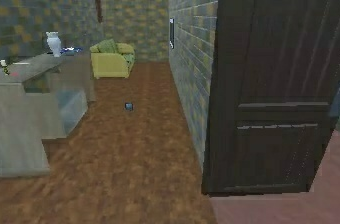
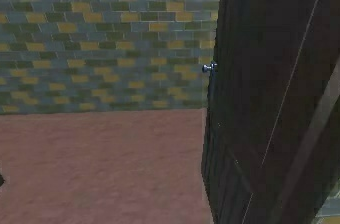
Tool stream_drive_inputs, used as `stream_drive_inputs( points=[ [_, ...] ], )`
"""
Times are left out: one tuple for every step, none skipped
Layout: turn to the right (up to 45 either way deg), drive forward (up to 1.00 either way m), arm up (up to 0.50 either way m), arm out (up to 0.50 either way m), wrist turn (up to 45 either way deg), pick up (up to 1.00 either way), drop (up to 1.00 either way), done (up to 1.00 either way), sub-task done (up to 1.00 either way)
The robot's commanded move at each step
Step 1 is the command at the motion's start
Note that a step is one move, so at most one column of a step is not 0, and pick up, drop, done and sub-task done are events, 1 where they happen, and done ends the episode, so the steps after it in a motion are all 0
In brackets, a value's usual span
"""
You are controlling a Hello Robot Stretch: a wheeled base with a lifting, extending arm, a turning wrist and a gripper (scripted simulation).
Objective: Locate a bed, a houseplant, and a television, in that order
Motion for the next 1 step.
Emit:
stream_drive_inputs(
  points=[
    [45.0,0.0,0.0,0.0,0.0,0.0,0.0,0.0,0.0]
  ],
)
